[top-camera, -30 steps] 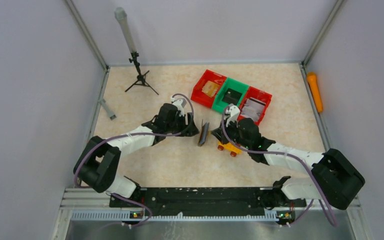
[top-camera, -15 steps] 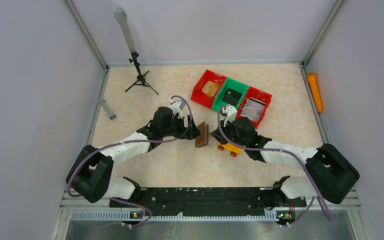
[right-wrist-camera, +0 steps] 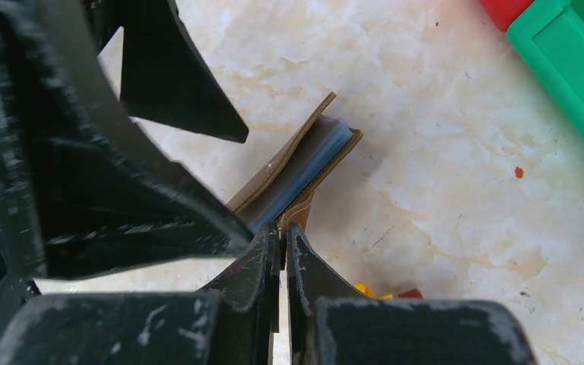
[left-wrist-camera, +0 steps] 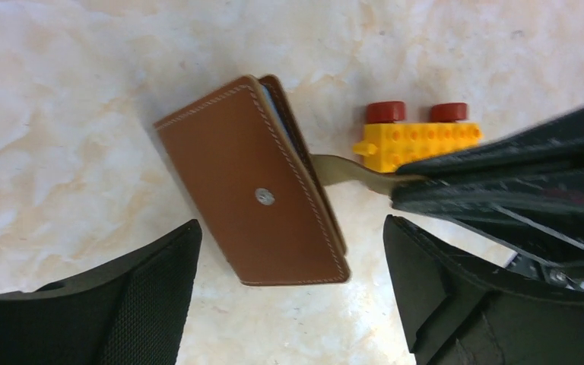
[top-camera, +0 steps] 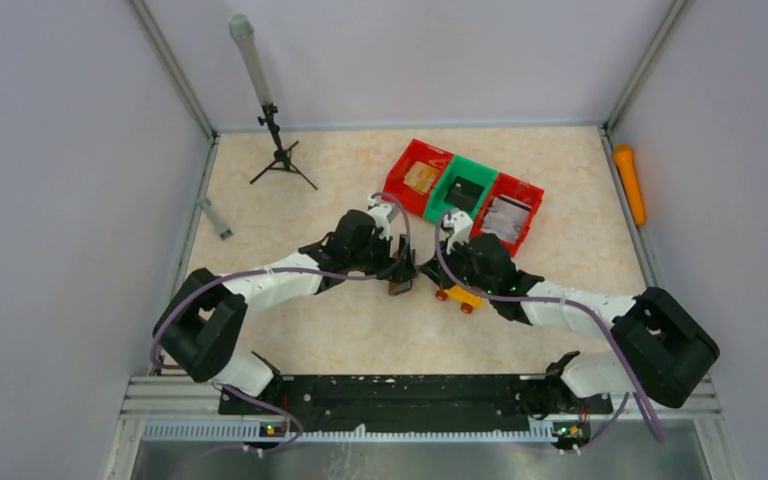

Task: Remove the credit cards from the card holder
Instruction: Open the card holder.

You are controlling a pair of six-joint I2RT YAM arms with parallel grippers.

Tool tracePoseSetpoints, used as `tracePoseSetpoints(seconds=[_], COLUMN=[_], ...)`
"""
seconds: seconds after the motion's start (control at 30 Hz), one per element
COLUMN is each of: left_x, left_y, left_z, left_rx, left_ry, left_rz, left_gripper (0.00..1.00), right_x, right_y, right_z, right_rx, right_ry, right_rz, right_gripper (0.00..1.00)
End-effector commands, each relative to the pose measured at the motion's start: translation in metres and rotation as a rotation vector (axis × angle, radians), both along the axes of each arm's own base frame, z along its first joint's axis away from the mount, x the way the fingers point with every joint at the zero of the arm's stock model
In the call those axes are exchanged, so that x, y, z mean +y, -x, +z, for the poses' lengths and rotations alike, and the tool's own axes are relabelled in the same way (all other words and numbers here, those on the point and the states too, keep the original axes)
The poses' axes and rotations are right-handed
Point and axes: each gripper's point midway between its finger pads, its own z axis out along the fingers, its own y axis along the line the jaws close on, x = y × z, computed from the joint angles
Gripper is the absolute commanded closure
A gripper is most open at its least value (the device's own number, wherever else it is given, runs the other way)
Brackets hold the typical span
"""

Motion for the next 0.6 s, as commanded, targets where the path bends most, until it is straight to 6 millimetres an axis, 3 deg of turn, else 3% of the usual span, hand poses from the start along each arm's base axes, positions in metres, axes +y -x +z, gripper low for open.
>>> tracePoseSetpoints(seconds=[0.0,0.13,0.23,0.43,0.57], left_x=[0.016,0.030,0.031,0.042,0.048], left_y=[-0.024,-0.031,-0.032,-0.037,-0.039], left_z=[-0.008,-0.022,-0.022,-0.028,-0.030], left_rx=[-0.010,0.034,0.051,0.112,0.168], left_ry=[-0.141,-0.224,-0.195,-0.156,-0.109], left_rz=[0.104,0.180,0.184,0.211,0.221], left_gripper=[0.15,0.35,0.42,0.53,0.54], right_x=[0.009,0.002,-0.003,-0.007,-0.013], right_y=[-0.008,-0.014,-0.017,-0.019,-0.022], right_z=[0.035,0.032,0.030,0.029,0.029], right_rx=[-0.076,-0.075,-0.074,-0.073,-0.073], right_ry=[-0.083,-0.062,-0.051,-0.040,-0.024], right_rz=[0.004,-0.051,-0.082,-0.109,-0.142], right_gripper=[1.00,1.00,1.00,1.00,1.00])
